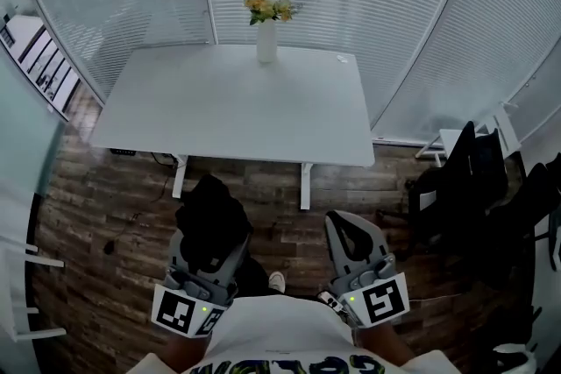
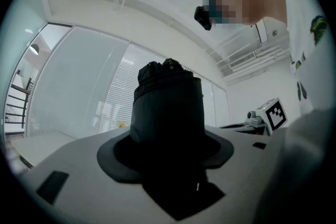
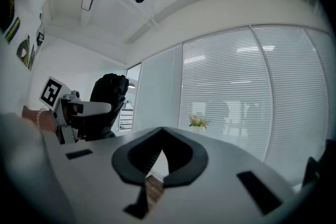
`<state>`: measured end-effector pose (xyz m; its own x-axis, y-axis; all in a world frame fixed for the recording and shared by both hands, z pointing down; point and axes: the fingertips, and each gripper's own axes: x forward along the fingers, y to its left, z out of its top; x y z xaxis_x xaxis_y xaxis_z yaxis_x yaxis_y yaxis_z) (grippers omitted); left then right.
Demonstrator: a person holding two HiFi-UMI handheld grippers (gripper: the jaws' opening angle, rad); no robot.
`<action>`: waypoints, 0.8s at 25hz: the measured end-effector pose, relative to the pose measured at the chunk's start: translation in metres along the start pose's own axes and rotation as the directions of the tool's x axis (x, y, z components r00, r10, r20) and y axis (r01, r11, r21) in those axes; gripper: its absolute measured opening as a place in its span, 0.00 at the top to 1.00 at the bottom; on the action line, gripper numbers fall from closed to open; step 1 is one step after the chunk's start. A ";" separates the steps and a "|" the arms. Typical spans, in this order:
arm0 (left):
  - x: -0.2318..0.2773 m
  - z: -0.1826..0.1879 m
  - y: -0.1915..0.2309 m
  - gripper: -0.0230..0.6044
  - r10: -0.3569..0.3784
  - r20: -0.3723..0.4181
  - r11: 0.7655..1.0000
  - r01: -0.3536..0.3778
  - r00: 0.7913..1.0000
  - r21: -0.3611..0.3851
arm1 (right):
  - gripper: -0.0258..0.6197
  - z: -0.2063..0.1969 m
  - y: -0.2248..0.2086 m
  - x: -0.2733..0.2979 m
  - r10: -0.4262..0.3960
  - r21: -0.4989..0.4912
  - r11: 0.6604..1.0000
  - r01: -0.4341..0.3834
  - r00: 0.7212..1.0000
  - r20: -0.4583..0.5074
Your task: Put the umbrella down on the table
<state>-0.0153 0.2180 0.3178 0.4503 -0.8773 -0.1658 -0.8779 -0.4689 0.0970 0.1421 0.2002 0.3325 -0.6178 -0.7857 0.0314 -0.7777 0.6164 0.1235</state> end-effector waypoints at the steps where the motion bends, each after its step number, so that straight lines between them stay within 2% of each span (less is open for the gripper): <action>1: 0.003 -0.001 0.002 0.52 0.002 0.000 1.000 -0.002 1.000 -0.002 | 0.95 -0.001 -0.002 0.004 0.002 0.000 1.000 -0.002 1.000 -0.001; 11: 0.052 -0.015 0.038 0.52 -0.007 -0.005 1.000 0.007 1.000 -0.012 | 0.95 -0.011 -0.030 0.056 -0.002 -0.001 1.000 0.002 1.000 -0.010; 20: 0.120 -0.020 0.114 0.52 -0.036 -0.012 0.999 0.036 0.999 -0.026 | 0.95 -0.011 -0.057 0.153 -0.016 -0.005 1.000 0.016 1.000 -0.018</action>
<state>-0.0580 0.0576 0.3285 0.4838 -0.8609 -0.1575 -0.8565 -0.5027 0.1167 0.0925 0.0442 0.3408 -0.6028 -0.7965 0.0472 -0.7870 0.6033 0.1287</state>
